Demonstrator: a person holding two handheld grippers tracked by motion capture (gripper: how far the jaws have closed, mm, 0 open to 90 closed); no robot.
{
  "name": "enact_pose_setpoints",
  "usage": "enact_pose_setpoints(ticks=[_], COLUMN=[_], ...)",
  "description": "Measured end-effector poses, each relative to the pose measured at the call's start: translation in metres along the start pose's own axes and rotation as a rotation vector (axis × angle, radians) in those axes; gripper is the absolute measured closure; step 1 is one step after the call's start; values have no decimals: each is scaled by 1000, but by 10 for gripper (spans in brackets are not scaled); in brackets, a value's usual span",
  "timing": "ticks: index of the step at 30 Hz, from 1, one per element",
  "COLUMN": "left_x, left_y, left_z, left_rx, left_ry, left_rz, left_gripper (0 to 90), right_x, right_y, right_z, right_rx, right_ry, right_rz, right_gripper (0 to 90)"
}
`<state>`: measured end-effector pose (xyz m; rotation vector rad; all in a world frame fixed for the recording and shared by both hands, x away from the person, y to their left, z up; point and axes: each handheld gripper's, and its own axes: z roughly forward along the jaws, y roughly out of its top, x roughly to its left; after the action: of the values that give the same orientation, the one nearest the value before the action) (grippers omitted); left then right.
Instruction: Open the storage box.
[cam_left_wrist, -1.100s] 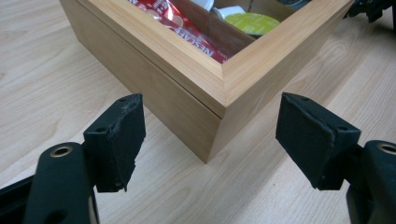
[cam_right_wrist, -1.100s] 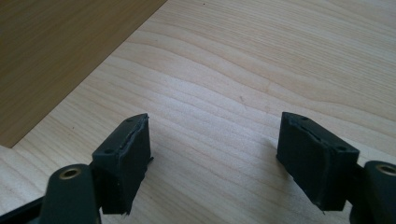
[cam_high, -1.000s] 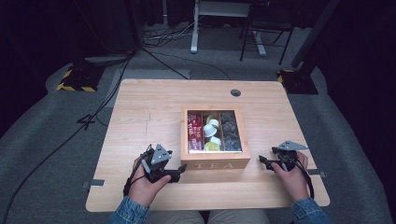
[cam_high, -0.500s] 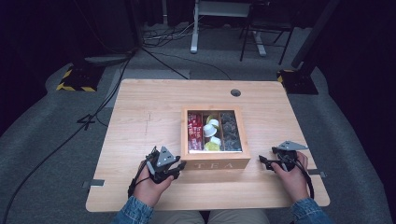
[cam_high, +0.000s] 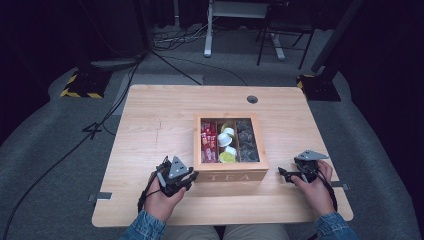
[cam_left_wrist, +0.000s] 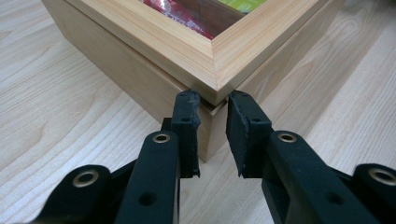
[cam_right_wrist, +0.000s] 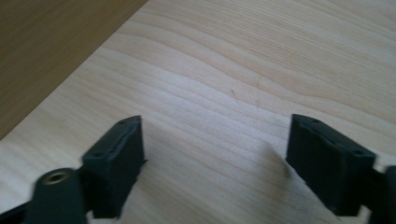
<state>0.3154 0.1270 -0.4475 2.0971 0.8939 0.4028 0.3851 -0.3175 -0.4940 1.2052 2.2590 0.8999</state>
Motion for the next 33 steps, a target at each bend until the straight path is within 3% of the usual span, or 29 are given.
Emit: enact_pose_setpoints(ticks=[3, 11, 15, 22, 26, 33], left_x=[0, 1, 1, 2, 2, 2], left_y=[1, 5, 6, 6, 7, 7], left_z=[-1, -3, -4, -4, -5, -5], left_rx=[-5, -26, -28, -33, -37, -55], left_ry=[-2, -4, -6, -6, -4, -8], left_rz=[-3, -3, -2, -5, 4, -2], left_gripper=[736, 735, 735, 734, 731, 729], right_x=[6, 28, 40, 59, 67, 70], right_y=[7, 25, 33, 46, 51, 58], right_z=[-12, -41, -47, -42, -34, -28], right_rx=[-30, -121, -149, -184, -169, -197], right_ry=[11, 107, 152, 212, 206, 194], right_rz=[-30, -108, -144, -184, -229, -236], right_gripper=[185, 207, 225, 254, 238, 233])
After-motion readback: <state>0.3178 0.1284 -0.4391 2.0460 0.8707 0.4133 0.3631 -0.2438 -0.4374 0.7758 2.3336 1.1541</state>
